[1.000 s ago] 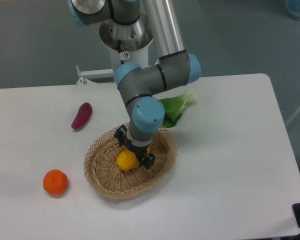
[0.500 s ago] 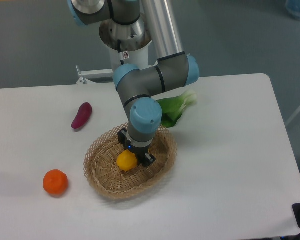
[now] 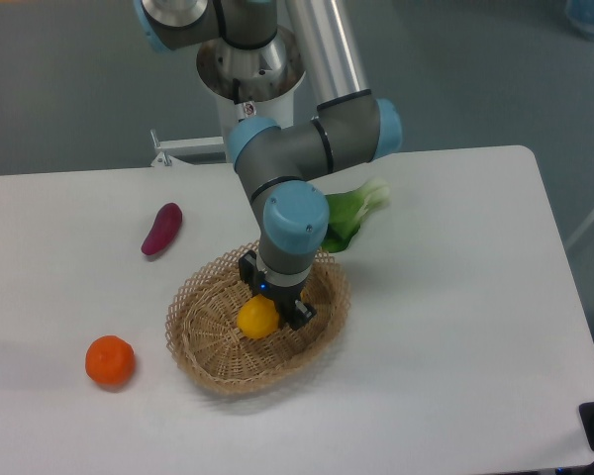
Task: Pick up the mango from the basket
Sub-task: 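Lift the mango out of the basket and carry it past the rim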
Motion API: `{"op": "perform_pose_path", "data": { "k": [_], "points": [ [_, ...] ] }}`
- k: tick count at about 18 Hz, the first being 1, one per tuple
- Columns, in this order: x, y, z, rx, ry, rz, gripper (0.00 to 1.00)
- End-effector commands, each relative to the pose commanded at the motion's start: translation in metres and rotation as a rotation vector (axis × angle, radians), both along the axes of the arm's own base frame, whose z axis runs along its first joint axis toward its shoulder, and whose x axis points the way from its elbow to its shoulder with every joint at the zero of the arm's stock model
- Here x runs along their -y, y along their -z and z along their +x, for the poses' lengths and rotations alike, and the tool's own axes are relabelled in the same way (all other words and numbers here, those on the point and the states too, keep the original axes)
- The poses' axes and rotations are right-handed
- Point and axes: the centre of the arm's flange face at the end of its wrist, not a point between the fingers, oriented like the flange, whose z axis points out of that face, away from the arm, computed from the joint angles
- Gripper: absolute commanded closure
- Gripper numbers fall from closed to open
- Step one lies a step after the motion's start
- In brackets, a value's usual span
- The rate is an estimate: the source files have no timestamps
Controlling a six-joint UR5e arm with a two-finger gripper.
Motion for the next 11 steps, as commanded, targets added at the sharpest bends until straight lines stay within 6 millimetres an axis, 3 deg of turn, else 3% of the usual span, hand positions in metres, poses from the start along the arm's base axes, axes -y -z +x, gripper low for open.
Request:
{"op": "perform_pose_path", "data": {
  "k": [11],
  "points": [
    [0.021,-0.061,-0.084,-0.033,-0.112,0.022,0.63]
  ]
}}
